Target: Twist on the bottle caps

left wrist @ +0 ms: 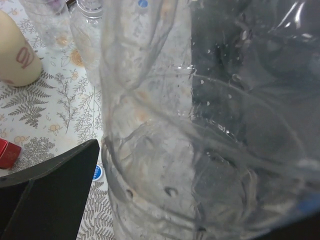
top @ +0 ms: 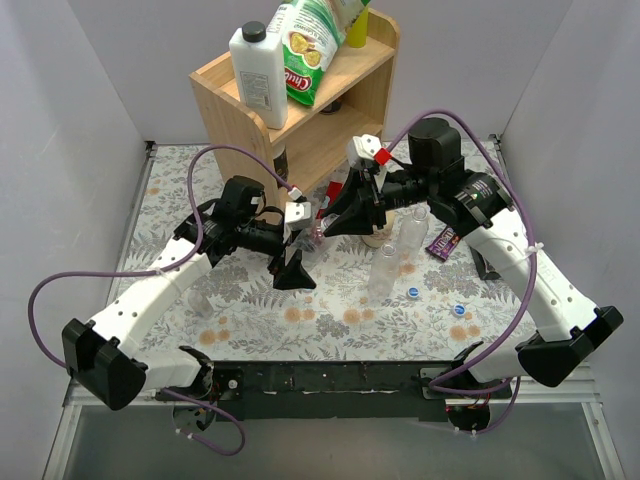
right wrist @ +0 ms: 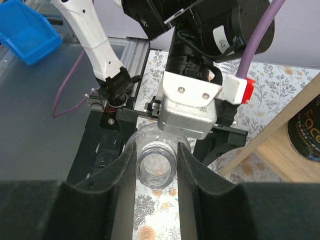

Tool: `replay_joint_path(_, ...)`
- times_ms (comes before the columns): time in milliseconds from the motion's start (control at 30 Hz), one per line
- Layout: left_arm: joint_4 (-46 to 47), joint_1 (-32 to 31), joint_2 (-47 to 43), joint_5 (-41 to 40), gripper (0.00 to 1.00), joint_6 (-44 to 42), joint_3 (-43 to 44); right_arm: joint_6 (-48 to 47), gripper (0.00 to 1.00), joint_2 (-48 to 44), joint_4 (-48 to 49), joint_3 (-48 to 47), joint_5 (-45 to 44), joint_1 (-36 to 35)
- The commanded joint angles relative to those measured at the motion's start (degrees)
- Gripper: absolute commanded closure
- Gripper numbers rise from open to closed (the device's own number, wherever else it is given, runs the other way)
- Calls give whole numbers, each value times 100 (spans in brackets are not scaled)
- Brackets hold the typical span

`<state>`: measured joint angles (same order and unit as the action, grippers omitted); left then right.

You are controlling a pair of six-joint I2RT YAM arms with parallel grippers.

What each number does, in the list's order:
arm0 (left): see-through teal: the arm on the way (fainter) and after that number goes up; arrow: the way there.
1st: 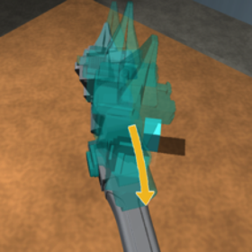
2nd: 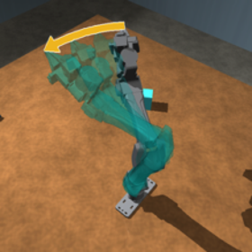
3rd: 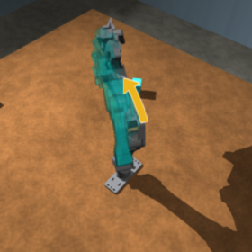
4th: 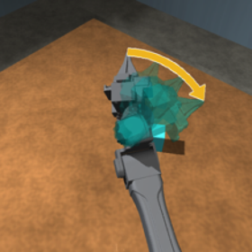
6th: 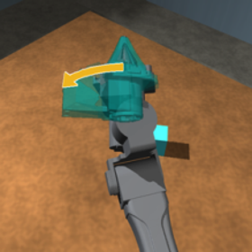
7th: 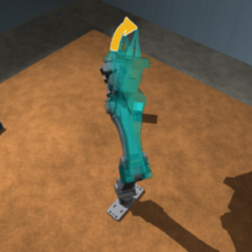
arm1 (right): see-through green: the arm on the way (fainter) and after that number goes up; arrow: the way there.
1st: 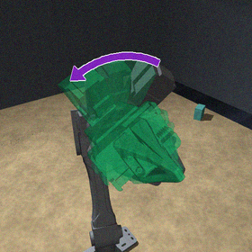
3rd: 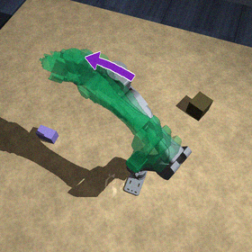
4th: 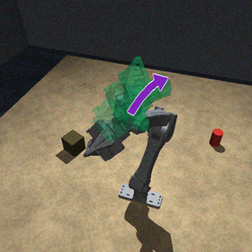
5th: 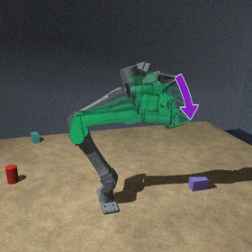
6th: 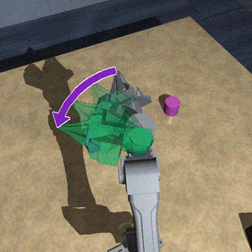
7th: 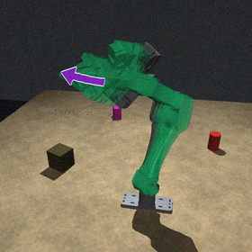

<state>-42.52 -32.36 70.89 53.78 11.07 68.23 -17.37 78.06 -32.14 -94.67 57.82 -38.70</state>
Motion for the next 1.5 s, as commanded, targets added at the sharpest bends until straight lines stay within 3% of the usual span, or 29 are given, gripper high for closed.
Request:
replay_joint_path(0,-54,-34,-58,194,7,-211,-20,-12,99,-212,331,-51,194,-15)
replay_joint_path(167,95,-42,-172,177,23,-132,-125,-83,99,-212,243,10,177,-15)
replay_joint_path(367,367,-42,-295,159,21,185,-169,-153,99,-177,208,124,133,-15)
replay_joint_path(500,446,-42,-295,247,25,255,-213,-144,99,-55,217,72,176,-24)
replay_joint_path(700,516,-42,-269,291,52,317,-301,-56,99,121,296,-95,115,-41)
replay_joint_path(800,639,-25,-400,20,56,387,-345,-275,73,183,-123,-278,-252,-50)
replay_joint_path(833,666,-7,-462,-77,58,413,-380,-372,55,174,-274,-367,-419,-41)
replay_joint_path(867,692,10,-532,-374,69,448,-398,-538,45,131,-397,-446,-586,-41)
replay_joint_path(967,614,159,-988,-762,75,633,-547,-803,26,-1,-1012,-754,-1246,-15)
replay_joint_path(1133,-27,704,-1788,-1361,78,651,-626,-1584,24,612,-2906,-1922,-1528,20)
replay_joint_path(1200,-238,984,-2280,-1492,91,685,-679,-1901,25,921,-3236,-2020,-1476,11)
replay_joint_path(1267,-239,1161,-2640,-1835,100,1089,-732,-2209,25,1070,-3168,-1558,-1615,-24)
replay_joint_path(1467,-345,2434,-3722,-2337,100,2300,-793,-3254,29,1684,-2745,-606,-2494,-735)
